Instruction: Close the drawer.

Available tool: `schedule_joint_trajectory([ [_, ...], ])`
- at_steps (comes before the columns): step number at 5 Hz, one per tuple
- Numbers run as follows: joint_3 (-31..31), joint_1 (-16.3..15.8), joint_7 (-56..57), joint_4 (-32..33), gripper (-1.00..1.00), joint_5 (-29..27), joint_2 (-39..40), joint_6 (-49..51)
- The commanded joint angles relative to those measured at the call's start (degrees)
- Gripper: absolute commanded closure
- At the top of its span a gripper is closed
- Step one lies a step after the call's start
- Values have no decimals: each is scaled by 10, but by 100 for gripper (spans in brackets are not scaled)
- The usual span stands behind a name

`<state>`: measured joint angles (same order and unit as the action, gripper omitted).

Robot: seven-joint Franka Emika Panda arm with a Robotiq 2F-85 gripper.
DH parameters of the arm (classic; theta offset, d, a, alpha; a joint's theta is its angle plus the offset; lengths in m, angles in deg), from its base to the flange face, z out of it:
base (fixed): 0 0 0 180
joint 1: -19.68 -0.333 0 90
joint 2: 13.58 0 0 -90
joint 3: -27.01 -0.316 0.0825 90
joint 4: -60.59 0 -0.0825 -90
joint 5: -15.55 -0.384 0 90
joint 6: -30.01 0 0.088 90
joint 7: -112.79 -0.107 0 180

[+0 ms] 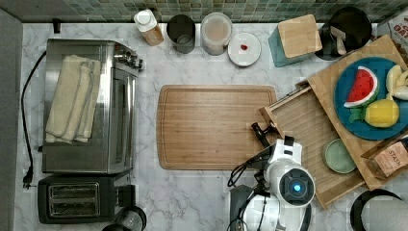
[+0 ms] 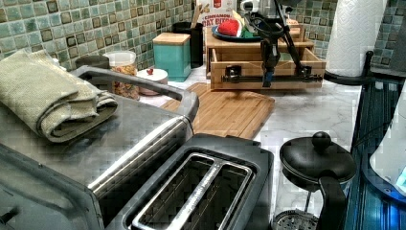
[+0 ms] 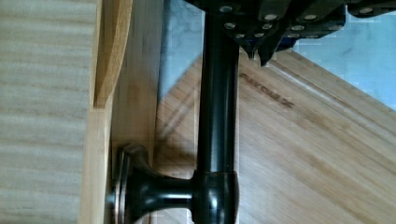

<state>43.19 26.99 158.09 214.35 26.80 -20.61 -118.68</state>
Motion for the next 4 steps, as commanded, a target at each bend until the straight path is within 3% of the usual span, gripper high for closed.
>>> schedule_joint_trajectory([
  [1, 56, 28, 92, -133, 100, -54, 118, -35],
  [3, 80, 54, 164, -268, 100, -81, 171, 33],
  [4, 75, 75, 227, -333, 100, -129, 212, 52],
])
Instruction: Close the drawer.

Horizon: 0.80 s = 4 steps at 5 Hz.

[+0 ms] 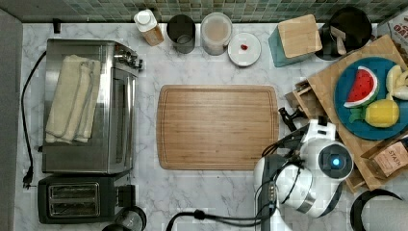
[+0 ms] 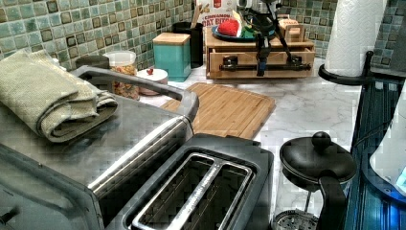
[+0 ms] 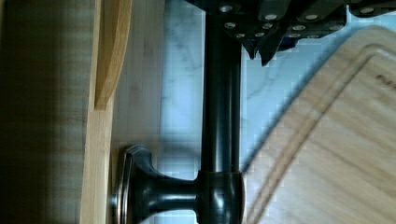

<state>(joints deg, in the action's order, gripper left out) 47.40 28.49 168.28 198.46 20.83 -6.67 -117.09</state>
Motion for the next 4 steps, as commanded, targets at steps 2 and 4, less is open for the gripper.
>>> schedule_joint_trajectory([
  [2, 39, 75, 137, -222, 100, -78, 74, 17],
  [4, 47, 73, 122, -245, 100, -68, 66, 61],
])
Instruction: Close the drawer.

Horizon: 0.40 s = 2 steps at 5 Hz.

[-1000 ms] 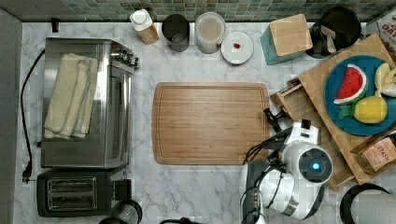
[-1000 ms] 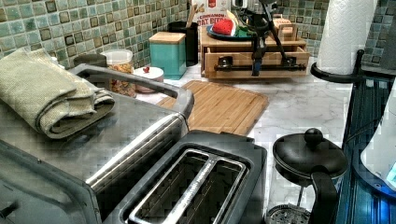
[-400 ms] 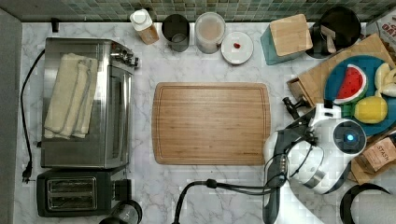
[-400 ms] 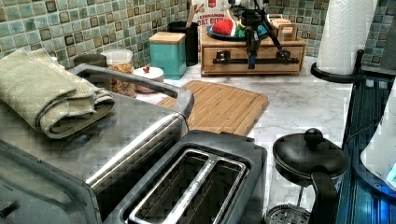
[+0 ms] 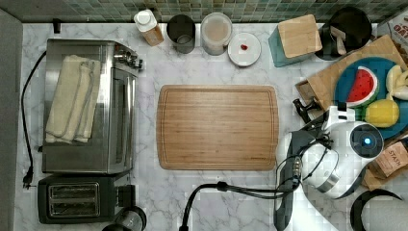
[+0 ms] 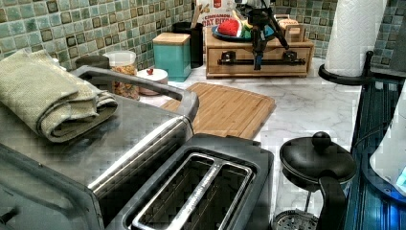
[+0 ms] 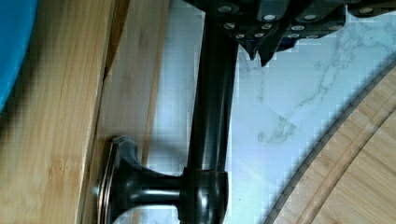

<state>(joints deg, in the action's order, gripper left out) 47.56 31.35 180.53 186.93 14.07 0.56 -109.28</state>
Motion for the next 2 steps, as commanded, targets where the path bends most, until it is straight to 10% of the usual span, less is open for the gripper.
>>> schedule_joint_trajectory([
  [1, 49, 41, 0, -129, 100, -2, -6, -17],
  [2, 46, 44, -1, -130, 100, 0, -6, -17],
])
